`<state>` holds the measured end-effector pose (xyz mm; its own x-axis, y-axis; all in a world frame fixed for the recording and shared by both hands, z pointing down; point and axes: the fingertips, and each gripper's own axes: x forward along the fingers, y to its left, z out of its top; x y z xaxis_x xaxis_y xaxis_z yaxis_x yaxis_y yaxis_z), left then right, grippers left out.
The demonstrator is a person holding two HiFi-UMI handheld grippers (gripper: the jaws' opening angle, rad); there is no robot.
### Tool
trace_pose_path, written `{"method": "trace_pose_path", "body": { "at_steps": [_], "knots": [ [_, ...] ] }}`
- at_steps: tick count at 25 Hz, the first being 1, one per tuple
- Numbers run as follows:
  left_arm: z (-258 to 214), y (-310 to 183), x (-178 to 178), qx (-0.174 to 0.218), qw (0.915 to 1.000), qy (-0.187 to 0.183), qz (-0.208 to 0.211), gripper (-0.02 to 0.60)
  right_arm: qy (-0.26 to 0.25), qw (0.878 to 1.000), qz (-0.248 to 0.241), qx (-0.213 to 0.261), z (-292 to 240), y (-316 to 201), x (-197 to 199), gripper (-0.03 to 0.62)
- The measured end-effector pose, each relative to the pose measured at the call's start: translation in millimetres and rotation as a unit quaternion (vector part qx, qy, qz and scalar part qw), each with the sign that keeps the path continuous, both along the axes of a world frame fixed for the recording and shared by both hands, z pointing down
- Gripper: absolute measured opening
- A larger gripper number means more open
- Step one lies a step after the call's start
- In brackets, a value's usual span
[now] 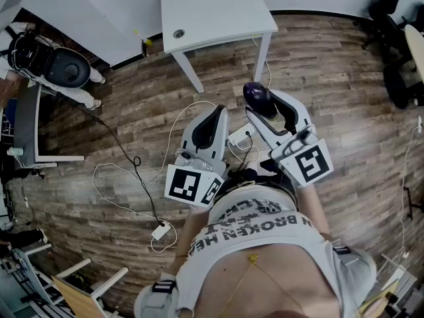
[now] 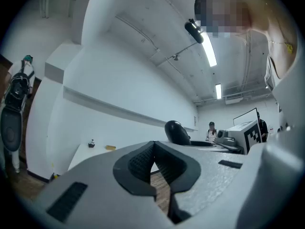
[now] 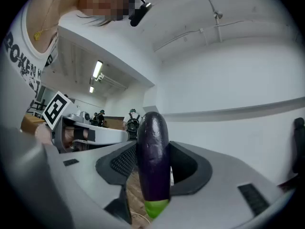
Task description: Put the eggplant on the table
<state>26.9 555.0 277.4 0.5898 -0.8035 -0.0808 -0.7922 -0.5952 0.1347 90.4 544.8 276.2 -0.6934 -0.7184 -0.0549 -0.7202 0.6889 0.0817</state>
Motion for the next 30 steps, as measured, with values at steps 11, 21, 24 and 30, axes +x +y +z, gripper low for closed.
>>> {"method": "trace_pose_path", "body": {
  "at_steps": [11, 21, 24, 30],
  "knots": [
    [10, 11, 0, -0.011, 0.9999, -0.001, -0.002, -0.002, -0.022, 1.0, -0.001, -0.015, 3, 10, 8, 0.207],
    [23, 5, -12, -0.028, 0.9995, 0.003, -0.015, -0.002, -0.004, 1.0, -0.008, -0.013, 14, 2, 6, 0.207],
    [21, -10, -25, -0.02, 0.9996, 0.014, -0.011, -0.002, -0.002, 1.0, -0.007, -0.01, 14, -11, -7, 0.207],
    [29, -72, -43, -0.024, 0.9992, 0.025, 0.018, -0.002, -0.006, 1.0, 0.016, -0.014, 17, -66, -33, 0.207]
  ]
}}
